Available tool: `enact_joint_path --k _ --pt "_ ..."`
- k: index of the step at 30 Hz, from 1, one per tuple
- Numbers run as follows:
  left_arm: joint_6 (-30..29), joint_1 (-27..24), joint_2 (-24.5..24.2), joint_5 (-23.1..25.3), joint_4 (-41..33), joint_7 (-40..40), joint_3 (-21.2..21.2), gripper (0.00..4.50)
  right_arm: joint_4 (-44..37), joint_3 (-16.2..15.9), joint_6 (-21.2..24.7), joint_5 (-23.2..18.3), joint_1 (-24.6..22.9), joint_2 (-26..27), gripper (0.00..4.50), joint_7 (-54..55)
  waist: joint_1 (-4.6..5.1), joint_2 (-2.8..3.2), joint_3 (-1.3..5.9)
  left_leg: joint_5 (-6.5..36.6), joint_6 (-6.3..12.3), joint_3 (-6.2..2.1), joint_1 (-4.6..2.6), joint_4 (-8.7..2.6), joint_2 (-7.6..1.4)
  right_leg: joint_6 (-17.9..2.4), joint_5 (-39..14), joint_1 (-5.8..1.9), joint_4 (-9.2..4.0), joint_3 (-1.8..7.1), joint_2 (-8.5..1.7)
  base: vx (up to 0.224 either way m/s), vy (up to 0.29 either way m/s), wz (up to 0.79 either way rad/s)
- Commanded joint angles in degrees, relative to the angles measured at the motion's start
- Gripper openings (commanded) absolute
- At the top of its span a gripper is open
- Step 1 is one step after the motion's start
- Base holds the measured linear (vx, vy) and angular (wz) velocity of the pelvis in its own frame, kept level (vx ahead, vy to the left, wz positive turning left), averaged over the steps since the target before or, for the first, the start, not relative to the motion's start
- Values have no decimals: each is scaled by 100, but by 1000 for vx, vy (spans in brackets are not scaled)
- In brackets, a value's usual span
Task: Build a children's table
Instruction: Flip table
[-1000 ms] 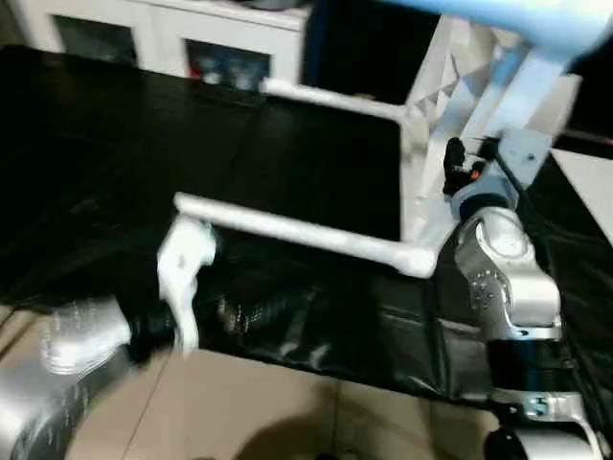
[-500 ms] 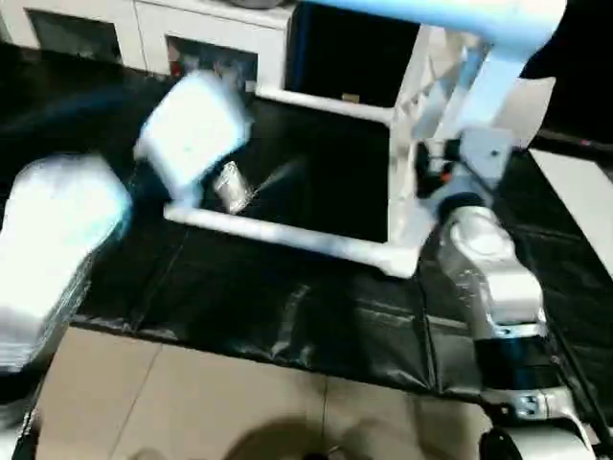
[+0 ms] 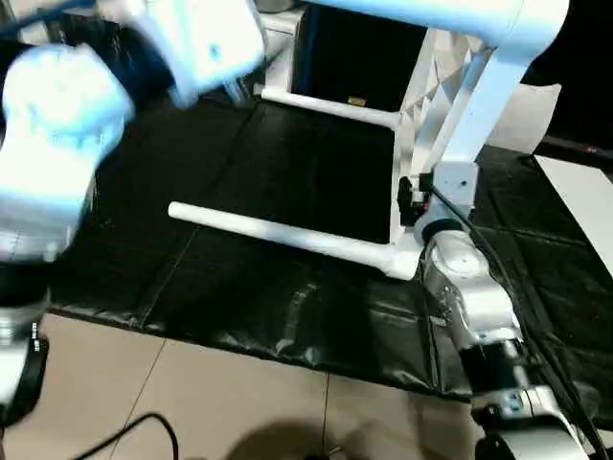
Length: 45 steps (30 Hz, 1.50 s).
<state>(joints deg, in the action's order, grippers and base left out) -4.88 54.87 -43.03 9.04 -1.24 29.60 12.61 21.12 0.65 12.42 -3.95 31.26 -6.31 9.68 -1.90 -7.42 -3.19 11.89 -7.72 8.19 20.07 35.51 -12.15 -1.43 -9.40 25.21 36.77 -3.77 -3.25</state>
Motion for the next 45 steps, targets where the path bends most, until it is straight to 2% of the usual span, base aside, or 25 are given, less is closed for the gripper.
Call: enact_joint_path --k 1,2,3,4,5,6,7,9,11,14,15,17,18,20,21,23,29,34,38,39,41,42,43,44,45 --pt "215 301 29 212 384 -89 170 450 79 76 -93 -6 105 -12 299 -22 -28 157 372 935 -470 86 81 -401 39 -179 -1788 -412 -410 253 -289 0 0 0" --pt "215 301 29 212 384 -89 170 450 79 76 -93 -6 105 -12 283 -22 -46 169 377 980 -448 94 52 -388 44 -144 -1882 -375 -443 253 -286 0 0 0" --pt "397 541 68 391 853 -175 267 450 111 64 -141 5 122 4 283 -46 -36 175 371 970 -433 79 90 -401 51 -141 -1880 -404 -444 245 -281 0 0 0" --pt "573 714 120 488 1224 -214 315 450 141 59 -195 26 131 21 269 -61 -43 201 381 1000 -448 79 57 -388 45 -170 -1832 -382 -424 252 -291 0 0 0" --pt "727 889 161 604 1556 -249 366 450 159 55 -246 50 135 40 269 -71 -30 196 370 983 -423 68 95 -402 54 -148 -1853 -409 -454 244 -285 0 0 0" --pt "894 1006 214 650 1788 -235 384 450 187 61 -302 70 146 45 261 -74 -49 193 380 1026 -423 77 64 -383 60 -140 -1882 -385 -450 244 -290 0 0 0" --pt "894 1006 214 650 1788 -235 384 450 187 61 -302 70 146 45 241 -74 -48 175 380 1012 -425 61 92 -396 51 -139 -1924 -420 -447 240 -306 0 0 0" --pt "1160 1189 337 750 2196 -204 460 450 245 72 -401 99 164 57 232 -66 -51 190 377 988 -420 65 68 -393 37 -206 -1821 -391 -442 249 -314 0 0 0" --pt "1343 1292 429 797 2476 -240 498 432 276 68 -450 120 169 63 228 -68 -64 223 381 958 -429 63 68 -402 37 -297 -1650 -406 -418 252 -310 0 0 0" --pt "1458 1415 541 855 2778 -297 564 403 263 55 -467 143 149 64 207 -74 -67 217 399 833 -420 58 85 -399 30 -425 -1327 -445 -374 258 -323 0 0 0" --pt "1574 1508 615 919 3004 -338 628 392 233 46 -466 160 120 71 205 -76 -62 239 383 891 -400 77 59 -396 44 -457 -1310 -414 -411 260 -299 0 0 0" --pt "1661 1580 685 924 3207 -311 637 370 218 46 -472 184 105 72 201 -80 -73 246 385 918 -396 63 67 -402 37 -499 -1334 -445 -389 260 -318 0 0 0" --pt "1727 1651 757 951 3406 -276 660 364 191 51 -477 207 98 57 200 -90 -75 231 375 952 -367 76 60 -396 54 -484 -1436 -433 -427 259 -307 0 0 0" --pt "1794 1718 831 956 3596 -243 629 353 152 56 -484 241 100 35 200 -94 -82 255 373 987 -370 71 56 -396 49 -494 -1499 -440 -425 262 -315 0 0 0" --pt "1871 1757 869 932 3678 -211 580 332 120 53 -496 277 126 -4 200 -103 -84 237 370 982 -353 72 60 -396 48 -492 -1522 -444 -431 263 -317 0 0 0" --pt "1892 1764 881 907 3686 -173 560 332 92 47 -500 298 153 -38 200 -116 -91 239 365 946 -344 69 63 -398 44 -501 -1521 -446 -425 265 -324 0 0 0" --pt "1807 1693 887 655 3718 56 389 281 -192 -74 -388 429 444 -400 200 -466 -116 235 361 858 -324 79 62 -392 34 -585 -1363 -458 -397 269 -321 0 0 0" --pt "1547 1597 798 384 3730 147 15 242 -688 -221 -31 585 768 -1053 200 -1170 -151 200 354 446 -219 102 119 -348 75 -619 -1104 -544 -357 287 -306 0 0 0" --pt "1370 1482 805 235 3654 208 -139 226 -811 -251 49 655 947 -1383 200 -1412 -179 237 346 233 -130 135 123 -328 96 -580 -1029 -518 -364 305 -302 0 0 0" --pt "1157 1281 840 -54 3530 250 -362 222 -846 -246 81 734 1191 -1739 200 -1663 -189 263 343 198 -144 136 114 -333 83 -612 -986 -511 -347 302 -297 0 0 0" --pt "784 833 919 -562 3321 248 -780 216 -794 -182 71 830 1728 -2372 200 -2086 -198 192 352 161 -123 141 139 -319 95 -737 -848 -556 -309 291 -273 0 0 0" --pt "725 730 923 -631 3288 248 -845 214 -755 -157 64 833 1858 -2494 200 -2163 -215 204 380 131 -31 156 141 -299 99 -793 -754 -552 -293 296 -282 0 0 0" --pt "725 730 923 -631 3288 248 -845 213 -755 -157 64 833 1858 -2494 200 -2163 -216 247 352 176 21 172 145 -298 102 -785 -865 -506 -320 297 -280 0 0 0" --pt "593 473 910 -752 3198 272 -973 213 -652 -147 143 718 2174 -2762 200 -2527 -209 240 344 218 35 179 147 -293 108 -748 -976 -506 -339 293 -268 0 0 0" --pt "514 410 930 -828 3156 289 -1029 213 -645 -162 286 613 2239 -2829 200 -2733 -221 244 340 286 58 175 138 -294 96 -723 -1162 -498 -352 291 -285 0 0 0"
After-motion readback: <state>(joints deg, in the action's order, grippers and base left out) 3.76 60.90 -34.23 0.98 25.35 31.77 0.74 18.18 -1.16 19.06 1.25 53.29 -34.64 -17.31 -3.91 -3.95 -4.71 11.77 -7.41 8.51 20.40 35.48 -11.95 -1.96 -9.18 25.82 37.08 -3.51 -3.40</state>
